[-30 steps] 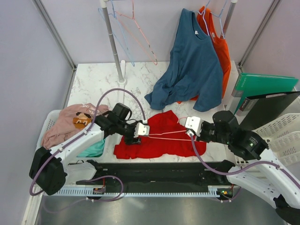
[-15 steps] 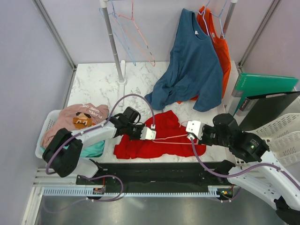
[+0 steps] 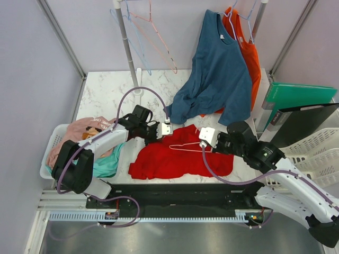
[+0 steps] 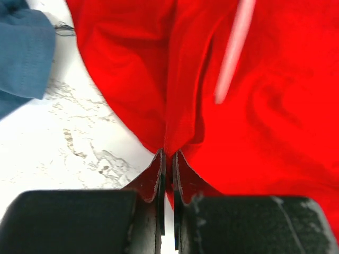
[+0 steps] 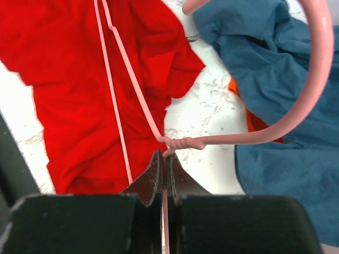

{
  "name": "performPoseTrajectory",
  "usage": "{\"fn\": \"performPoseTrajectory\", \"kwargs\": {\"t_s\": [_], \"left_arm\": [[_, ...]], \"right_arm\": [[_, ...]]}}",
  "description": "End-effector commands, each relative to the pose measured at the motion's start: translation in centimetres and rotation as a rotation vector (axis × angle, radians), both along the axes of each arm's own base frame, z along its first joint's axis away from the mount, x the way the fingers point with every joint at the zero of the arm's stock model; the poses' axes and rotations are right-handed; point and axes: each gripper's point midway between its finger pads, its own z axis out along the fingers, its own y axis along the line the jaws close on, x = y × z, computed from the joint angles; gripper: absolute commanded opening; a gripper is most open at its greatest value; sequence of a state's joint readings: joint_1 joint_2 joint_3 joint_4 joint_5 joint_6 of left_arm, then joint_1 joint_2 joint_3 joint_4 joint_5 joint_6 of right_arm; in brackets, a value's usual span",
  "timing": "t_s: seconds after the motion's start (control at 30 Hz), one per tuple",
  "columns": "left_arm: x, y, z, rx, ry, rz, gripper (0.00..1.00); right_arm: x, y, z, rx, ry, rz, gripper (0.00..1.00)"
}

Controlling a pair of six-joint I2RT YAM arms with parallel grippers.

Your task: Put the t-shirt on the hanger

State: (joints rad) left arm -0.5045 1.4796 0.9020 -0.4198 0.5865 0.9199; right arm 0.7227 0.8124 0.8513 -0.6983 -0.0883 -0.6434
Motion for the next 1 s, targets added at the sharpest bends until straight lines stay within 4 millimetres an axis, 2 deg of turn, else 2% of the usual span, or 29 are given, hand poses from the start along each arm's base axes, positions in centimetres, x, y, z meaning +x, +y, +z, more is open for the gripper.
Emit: {"fn": "performPoseTrajectory", "kwargs": {"t_s": [0.0, 0.17, 0.33, 0.6, 0.73, 0.97], "left_arm": [[-0.6, -0.7, 0.6, -0.034, 0.053, -0.01, 0.08], [-0.4, -0.8, 0.6, -0.033, 0.058, -0.008, 0.09], [-0.3, -0.8, 0.8, -0.033, 0.06, -0.003, 0.11], [-2.0, -1.0, 1.8, -0.068, 0.094, -0.063, 0.17], [-2.2, -0.8, 2.1, -0.069, 0.093, -0.064, 0.17], [-2.4, -1.2, 3.8, -0.109, 0.078, -0.076, 0.17]], "right_arm": [[2.8, 0.8, 2.3, 0.039, -0.135, -0.036, 0.0], [3.2, 1.4, 0.7, 0.001, -0.123, -0.002, 0.0], [2.9, 2.3, 0.1, 0.012, -0.115, 0.058, 0.0], [3.7, 4.4, 0.2, 0.058, -0.139, 0.115, 0.0], [4.0, 5.8, 0.3, 0.09, -0.139, 0.157, 0.0], [4.5, 7.5, 0.6, 0.151, -0.151, 0.19, 0.0]]}}
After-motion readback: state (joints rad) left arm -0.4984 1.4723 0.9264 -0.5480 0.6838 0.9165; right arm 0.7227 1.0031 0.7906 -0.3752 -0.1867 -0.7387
